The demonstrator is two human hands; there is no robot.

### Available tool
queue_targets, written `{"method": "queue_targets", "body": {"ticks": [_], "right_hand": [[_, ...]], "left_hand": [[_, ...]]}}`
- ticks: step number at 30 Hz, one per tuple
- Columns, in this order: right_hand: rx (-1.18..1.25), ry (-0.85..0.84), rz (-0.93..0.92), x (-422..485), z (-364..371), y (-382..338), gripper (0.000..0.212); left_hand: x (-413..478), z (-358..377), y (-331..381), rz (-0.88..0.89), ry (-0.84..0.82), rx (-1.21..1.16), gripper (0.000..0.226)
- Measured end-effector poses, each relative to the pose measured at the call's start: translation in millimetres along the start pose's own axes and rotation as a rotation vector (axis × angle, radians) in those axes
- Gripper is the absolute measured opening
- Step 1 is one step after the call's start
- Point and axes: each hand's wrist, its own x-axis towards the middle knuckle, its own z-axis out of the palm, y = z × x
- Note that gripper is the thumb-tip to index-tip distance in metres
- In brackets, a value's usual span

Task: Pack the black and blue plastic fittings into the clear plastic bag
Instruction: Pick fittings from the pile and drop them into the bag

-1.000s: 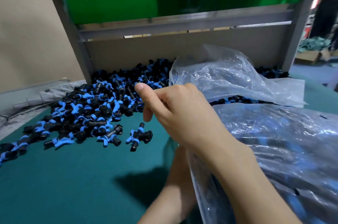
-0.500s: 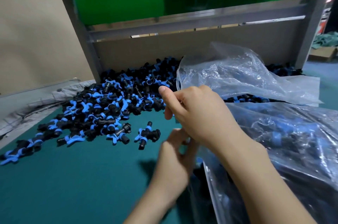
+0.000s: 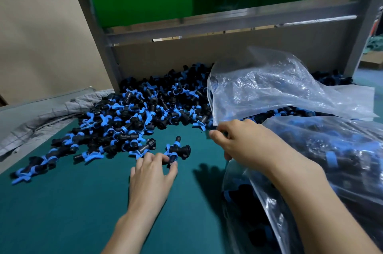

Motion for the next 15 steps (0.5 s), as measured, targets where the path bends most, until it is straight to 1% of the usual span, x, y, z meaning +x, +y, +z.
{"method": "queue_targets", "body": {"ticks": [1,2,5,7,11,15], "right_hand": [[-0.008,-0.007,0.001,1,1,1,0.042],[-0.011,-0.01,0.004,1,1,2,0.04],[-0.024,-0.014,0.016,0,1,3,0.03],[-0.024,-0.032,0.011,1,1,4,0.029],[-0.007,-0.087,-0.014,3,2,5,0.039],[-0.011,-0.06,-0.045,3,1,4,0.035]], "left_hand": [[0,1,-1,0.018,0.016,-0.017,0.025],[-1,-1,1,0.025,0.03,-0.09,0.022],[-2,-8,7,-0.019,0.079,-0.51,0.01],[-4,-14,14,-0.021,0.097,-0.7,0.008],[-9,-23,27,0.012,0.125,-0.885,0.013],[-13,-28,34,0.024,0.104,-0.94,0.011]]}}
